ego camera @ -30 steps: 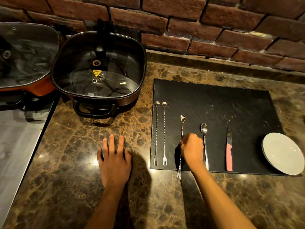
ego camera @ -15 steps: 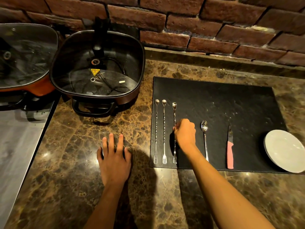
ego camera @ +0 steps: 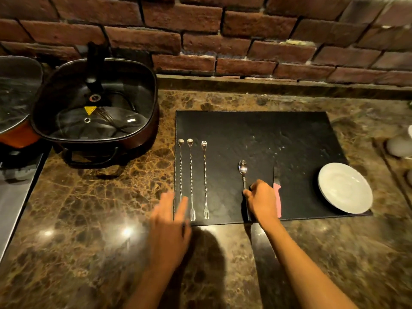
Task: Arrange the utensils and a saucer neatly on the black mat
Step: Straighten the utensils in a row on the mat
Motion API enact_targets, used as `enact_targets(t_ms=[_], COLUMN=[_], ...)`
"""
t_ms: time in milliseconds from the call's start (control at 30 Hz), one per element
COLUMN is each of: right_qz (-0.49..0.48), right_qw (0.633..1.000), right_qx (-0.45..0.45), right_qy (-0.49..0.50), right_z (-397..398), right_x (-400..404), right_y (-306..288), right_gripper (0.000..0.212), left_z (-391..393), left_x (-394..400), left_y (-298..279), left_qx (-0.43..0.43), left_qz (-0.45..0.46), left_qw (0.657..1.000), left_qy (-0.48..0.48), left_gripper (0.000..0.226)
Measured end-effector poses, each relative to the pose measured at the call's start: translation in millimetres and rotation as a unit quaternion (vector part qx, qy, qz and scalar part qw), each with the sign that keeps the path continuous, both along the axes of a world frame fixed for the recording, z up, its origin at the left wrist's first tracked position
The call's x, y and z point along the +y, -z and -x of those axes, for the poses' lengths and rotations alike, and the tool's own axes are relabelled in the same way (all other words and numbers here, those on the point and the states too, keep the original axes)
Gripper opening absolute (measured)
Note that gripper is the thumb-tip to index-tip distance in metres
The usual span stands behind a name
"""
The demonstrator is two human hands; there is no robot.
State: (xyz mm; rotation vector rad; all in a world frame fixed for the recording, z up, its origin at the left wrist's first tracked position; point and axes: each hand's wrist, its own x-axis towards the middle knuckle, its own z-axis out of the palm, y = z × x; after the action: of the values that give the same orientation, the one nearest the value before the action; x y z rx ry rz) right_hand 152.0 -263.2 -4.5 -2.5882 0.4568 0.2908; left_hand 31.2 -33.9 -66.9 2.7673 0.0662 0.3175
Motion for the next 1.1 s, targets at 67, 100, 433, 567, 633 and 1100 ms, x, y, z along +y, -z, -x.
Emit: enact_targets(t_ms=[67, 100, 433, 567, 633, 1100], right_qz=[0.014, 0.025, 0.020, 0.005, 0.002, 0.027], right_qw=[1.000, 0.999, 0.996, 0.994, 0.994, 0.997], right_qx=[0.005, 0.003, -0.020, -0.027, -0.036, -0.064], right_qy=[-0.020, -0.032, -0.080, -0.101, -0.105, 0.035], right_z=[0.6, 0.7, -14.3, -21.8, -22.6, 14.2], right_x=[1.2, 2.3, 20.0, 27.3, 27.6, -74.2], right_y=[2.8, 3.2, 5.9, 6.6, 7.2, 7.7], right_gripper=[0.021, 0.020, 0.011, 0.011, 0.011, 0.023], left_z=[16.5, 23.0, 29.1, 27.6, 27.5, 23.6], left_x=[-57.8, -81.2, -120.6, -123.1, -122.6, -162.4], left_y=[0.6, 1.9, 16.9, 13.4, 12.0, 0.2], left_qx=[0.006, 0.026, 0.166, 0.179, 0.189, 0.233], left_qz=[-0.016, -0.026, -0.068, -0.055, -0.056, -0.075], left_qw=[0.984, 0.973, 0.953, 0.953, 0.952, 0.927], left_qy=[0.177, 0.228, 0.244, 0.238, 0.236, 0.284], left_gripper=[0.069, 0.069, 0.059, 0.066, 0.067, 0.072])
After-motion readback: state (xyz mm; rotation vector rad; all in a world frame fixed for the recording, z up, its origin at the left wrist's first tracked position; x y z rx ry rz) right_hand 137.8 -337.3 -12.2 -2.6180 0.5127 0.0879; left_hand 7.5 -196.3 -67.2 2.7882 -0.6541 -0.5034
